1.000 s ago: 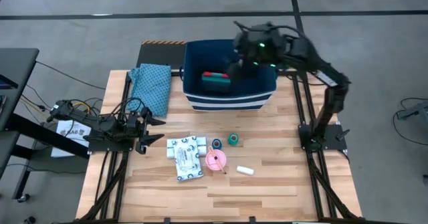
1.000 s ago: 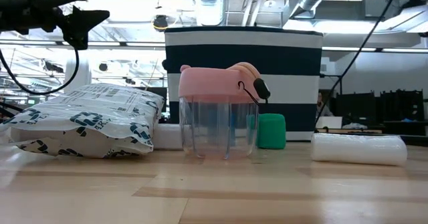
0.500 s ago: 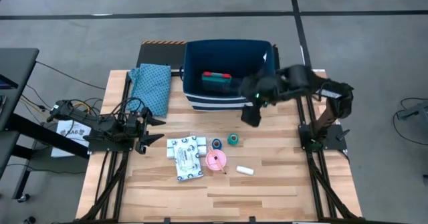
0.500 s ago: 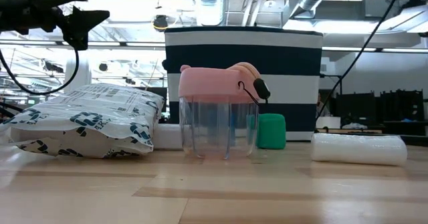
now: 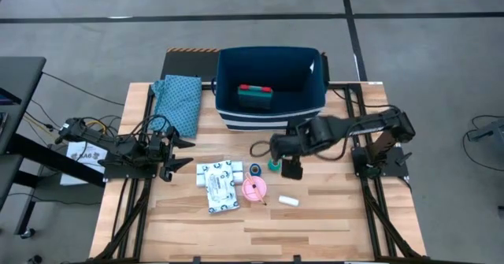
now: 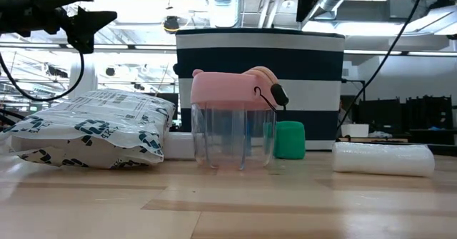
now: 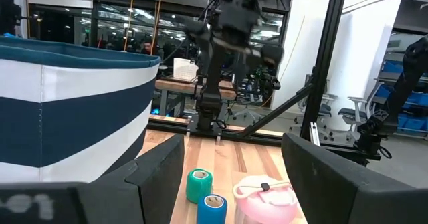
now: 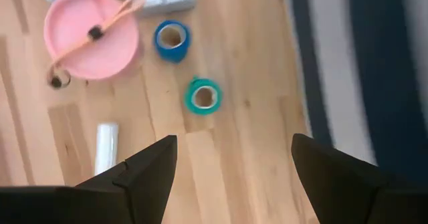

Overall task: Pick & place medical supplies in basket/bin
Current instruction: Put the green bandage into the blue bin

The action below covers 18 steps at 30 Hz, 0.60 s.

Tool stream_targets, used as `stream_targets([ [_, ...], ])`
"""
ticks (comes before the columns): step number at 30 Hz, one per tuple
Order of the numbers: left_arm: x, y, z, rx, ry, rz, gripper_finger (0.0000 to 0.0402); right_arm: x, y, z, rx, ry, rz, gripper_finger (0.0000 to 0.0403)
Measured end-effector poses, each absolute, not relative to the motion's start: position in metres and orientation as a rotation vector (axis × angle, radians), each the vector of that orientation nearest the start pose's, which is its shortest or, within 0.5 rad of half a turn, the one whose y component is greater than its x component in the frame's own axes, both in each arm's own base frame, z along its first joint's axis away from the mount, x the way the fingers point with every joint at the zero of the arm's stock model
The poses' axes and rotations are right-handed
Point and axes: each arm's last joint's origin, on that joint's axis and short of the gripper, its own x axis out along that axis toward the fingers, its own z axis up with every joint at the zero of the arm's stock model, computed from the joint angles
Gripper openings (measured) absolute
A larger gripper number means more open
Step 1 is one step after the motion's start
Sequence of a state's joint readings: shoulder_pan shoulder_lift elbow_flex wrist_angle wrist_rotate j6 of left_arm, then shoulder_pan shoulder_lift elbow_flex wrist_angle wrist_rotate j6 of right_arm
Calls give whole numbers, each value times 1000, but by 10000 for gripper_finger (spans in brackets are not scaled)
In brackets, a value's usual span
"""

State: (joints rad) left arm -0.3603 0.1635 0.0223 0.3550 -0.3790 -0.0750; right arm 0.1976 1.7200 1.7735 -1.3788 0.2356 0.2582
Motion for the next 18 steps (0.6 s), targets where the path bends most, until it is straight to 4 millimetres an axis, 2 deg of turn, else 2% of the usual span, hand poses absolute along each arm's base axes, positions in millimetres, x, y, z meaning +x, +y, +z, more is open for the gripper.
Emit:
stream_targets([
  [10, 101, -27, 185, -70, -132, 13, 241, 325, 56, 278, -114, 1338, -130, 286],
  [14, 101, -28, 184, -68, -123, -12, 241, 327, 54, 259, -71, 1345, -65, 286],
  [18, 101, -28, 186, -53, -83, -14, 241, 327, 51, 247, -103, 1338, -24, 286],
])
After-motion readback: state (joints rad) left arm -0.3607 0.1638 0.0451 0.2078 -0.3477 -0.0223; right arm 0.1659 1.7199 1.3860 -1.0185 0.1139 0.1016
